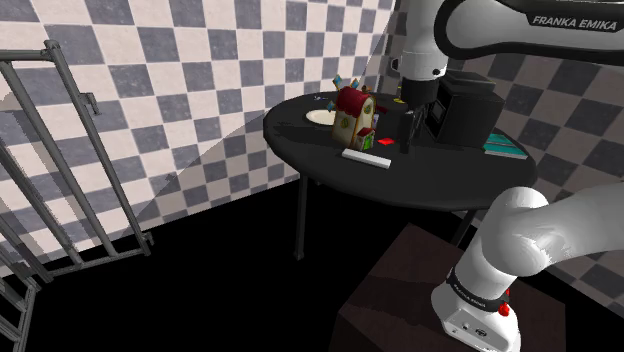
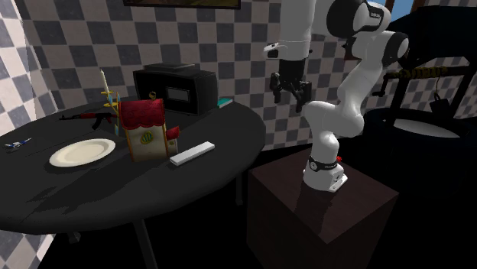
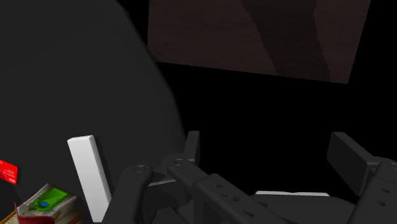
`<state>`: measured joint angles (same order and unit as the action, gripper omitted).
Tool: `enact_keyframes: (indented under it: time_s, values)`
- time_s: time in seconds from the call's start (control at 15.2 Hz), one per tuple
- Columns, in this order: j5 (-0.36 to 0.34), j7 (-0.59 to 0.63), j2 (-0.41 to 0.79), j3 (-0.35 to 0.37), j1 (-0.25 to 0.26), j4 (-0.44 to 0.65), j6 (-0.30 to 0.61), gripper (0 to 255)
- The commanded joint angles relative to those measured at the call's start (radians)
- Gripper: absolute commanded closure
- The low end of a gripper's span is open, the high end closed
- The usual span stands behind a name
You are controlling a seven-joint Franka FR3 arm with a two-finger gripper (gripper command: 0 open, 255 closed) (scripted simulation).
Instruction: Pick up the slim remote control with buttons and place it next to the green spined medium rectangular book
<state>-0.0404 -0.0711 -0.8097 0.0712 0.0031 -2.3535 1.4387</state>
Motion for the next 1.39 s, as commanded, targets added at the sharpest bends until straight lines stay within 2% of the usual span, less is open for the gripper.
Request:
enact_keyframes:
  time_s: [0.0, 0.66, 0.99, 1.32]
  values:
    - [0.0, 0.0, 0.0, 0.0, 0.0, 0.0, 0.0, 0]
    - [-0.1, -0.149, 0.185, -0.166, -0.061, -0.059, 0.288, 0]
    - [-0.122, -0.223, 0.323, -0.245, -0.084, -0.036, 0.427, 0]
    - [-0.114, -0.304, 0.485, -0.321, -0.099, 0.02, 0.553, 0]
